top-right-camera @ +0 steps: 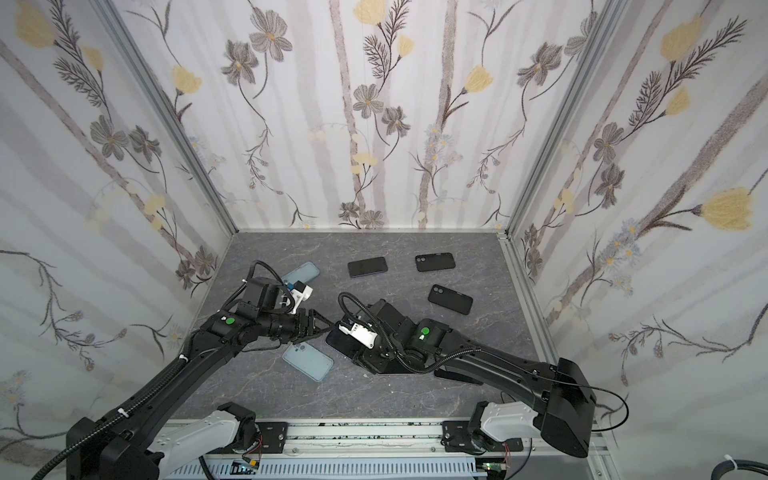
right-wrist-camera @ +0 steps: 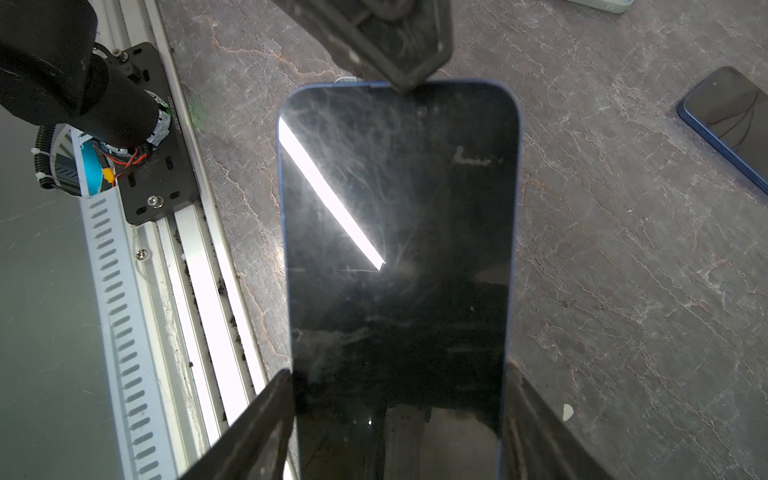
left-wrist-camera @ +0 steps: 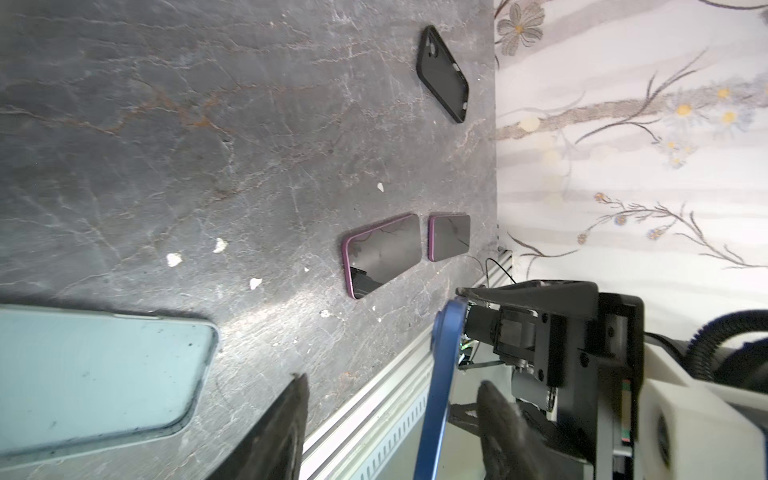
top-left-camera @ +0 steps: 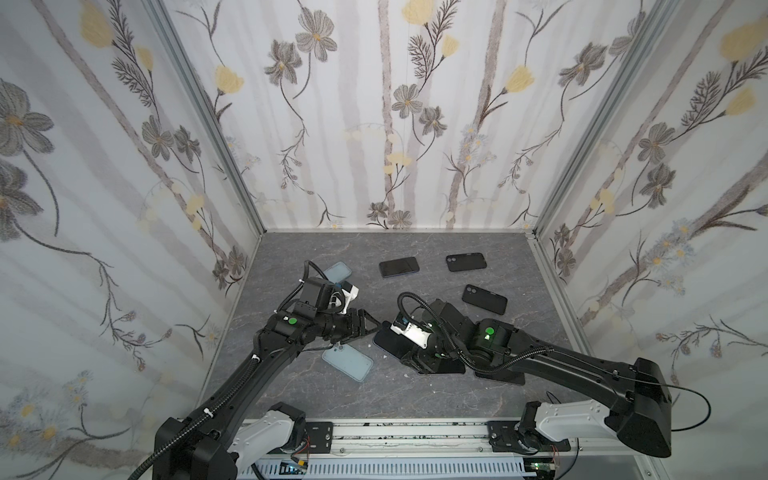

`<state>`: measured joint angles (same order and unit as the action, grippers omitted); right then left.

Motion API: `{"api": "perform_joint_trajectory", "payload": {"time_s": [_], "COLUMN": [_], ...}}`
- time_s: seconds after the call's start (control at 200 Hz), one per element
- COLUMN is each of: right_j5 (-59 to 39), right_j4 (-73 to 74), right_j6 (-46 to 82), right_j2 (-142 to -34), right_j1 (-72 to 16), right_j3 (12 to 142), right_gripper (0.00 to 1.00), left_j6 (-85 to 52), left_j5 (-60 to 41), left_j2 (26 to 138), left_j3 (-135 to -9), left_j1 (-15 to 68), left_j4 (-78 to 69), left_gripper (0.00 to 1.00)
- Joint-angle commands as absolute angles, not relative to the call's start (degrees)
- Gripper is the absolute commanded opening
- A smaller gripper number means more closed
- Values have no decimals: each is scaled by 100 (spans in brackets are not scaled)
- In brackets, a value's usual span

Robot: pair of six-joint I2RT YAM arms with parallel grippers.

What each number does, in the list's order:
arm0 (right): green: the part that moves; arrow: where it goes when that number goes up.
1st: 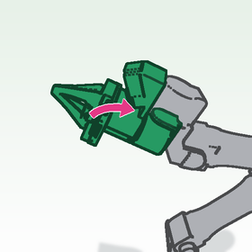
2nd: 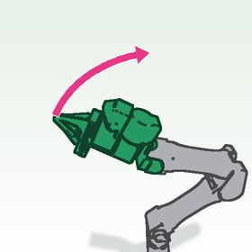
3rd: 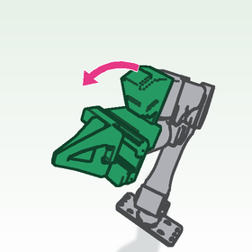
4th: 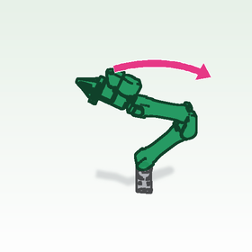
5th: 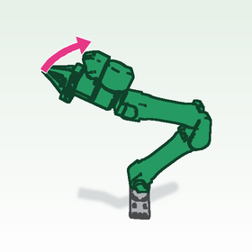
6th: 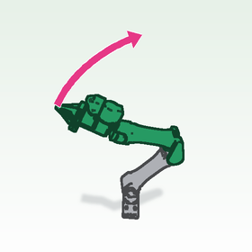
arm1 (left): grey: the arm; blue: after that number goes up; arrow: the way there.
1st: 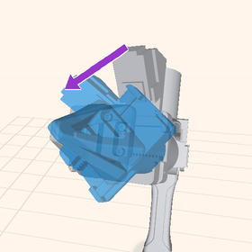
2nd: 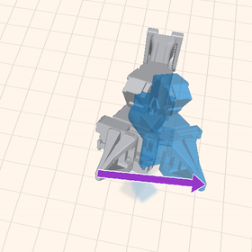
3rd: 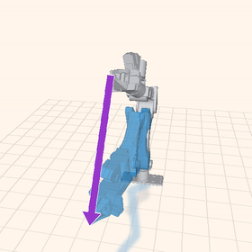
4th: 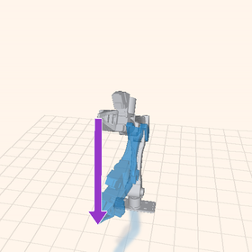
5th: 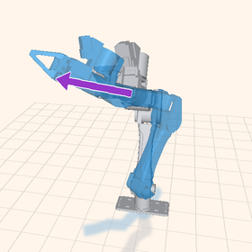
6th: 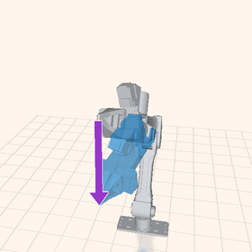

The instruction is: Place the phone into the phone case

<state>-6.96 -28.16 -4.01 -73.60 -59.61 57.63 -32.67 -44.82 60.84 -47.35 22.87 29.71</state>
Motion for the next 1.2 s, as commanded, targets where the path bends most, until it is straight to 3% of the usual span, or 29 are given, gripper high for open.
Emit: {"api": "perform_joint_trajectory", "payload": {"time_s": [0.0, 0.33, 0.719, 0.934, 1.079, 1.194], "right_j5": [-818, -945, -1020, -1001, -984, -936], "right_j4": [-2667, -2687, -2725, -2663, -2654, -2623], "right_j6": [-532, -684, -769, -711, -697, -670], "right_j2": [-7282, -7301, -7427, -7414, -7411, -7376], "right_j1": [-5965, -5968, -6037, -6081, -6091, -6091], "right_j3": [5835, 5933, 6082, 6075, 6073, 6080], "right_gripper": [56, 57, 56, 56, 57, 59], "left_j6": [-3532, -3507, -3459, -3479, -3476, -3500], "left_j5": [-5015, -5237, -5404, -5395, -5397, -5355], "left_j2": [5987, 5959, 5942, 5846, 5818, 5792], "left_j3": [-4643, -4534, -4467, -4357, -4339, -4324], "left_j1": [2285, 2424, 2496, 2496, 2496, 2494], "left_j4": [2430, 2479, 2531, 2532, 2506, 2479], "left_gripper": [57, 50, 21, 14, 1, 0]}}
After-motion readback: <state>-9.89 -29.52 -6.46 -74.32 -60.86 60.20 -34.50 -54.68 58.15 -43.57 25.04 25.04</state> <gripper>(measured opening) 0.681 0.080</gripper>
